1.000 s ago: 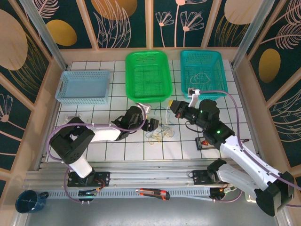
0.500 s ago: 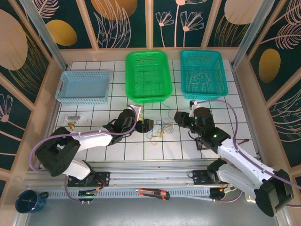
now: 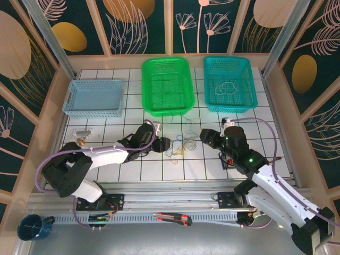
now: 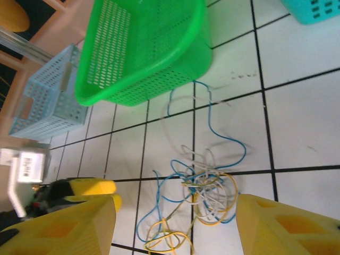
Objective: Untangle the cables
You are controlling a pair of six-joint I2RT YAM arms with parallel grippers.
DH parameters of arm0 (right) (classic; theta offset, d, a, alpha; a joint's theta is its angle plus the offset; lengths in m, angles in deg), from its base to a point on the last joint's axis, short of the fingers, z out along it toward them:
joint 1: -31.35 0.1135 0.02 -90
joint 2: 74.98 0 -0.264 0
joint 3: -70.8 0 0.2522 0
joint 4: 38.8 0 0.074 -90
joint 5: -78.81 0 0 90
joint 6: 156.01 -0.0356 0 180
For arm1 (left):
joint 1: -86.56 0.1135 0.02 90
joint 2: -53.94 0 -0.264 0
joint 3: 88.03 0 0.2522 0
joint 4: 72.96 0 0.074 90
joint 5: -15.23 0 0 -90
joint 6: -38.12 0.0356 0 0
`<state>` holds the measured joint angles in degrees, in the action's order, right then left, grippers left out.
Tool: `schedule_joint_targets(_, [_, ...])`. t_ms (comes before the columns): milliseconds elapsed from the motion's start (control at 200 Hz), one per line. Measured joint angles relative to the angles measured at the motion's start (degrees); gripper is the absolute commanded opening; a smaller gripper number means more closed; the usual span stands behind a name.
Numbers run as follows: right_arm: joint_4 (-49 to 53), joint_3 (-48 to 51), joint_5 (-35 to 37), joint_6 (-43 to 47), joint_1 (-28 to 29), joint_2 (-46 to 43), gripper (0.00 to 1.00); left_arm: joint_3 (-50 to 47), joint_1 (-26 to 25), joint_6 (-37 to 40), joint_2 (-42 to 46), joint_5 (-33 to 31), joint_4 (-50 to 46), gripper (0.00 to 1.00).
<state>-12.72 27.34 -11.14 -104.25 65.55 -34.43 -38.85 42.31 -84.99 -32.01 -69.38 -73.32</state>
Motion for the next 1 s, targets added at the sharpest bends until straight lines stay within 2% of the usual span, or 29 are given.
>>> schedule_joint_targets(365, [-3.3, -2.2, 0.1, 0.0, 6.3, 5.5, 0.62, 1.1, -3.0, 0.1, -3.8, -0.1, -3.1, 0.50])
schedule_joint_targets(656, [-7.9, -1.7, 0.1, -0.1, 7.2, 8.7, 0.62, 3.2, -4.2, 0.5, -6.1, -0.4, -4.5, 0.43])
schedule_joint_targets(1001, [-10.5, -0.6, -0.1, -0.1, 7.2, 9.9, 0.62, 6.7, -6.4, 2.2, -8.3, -4.3, -8.3, 0.36])
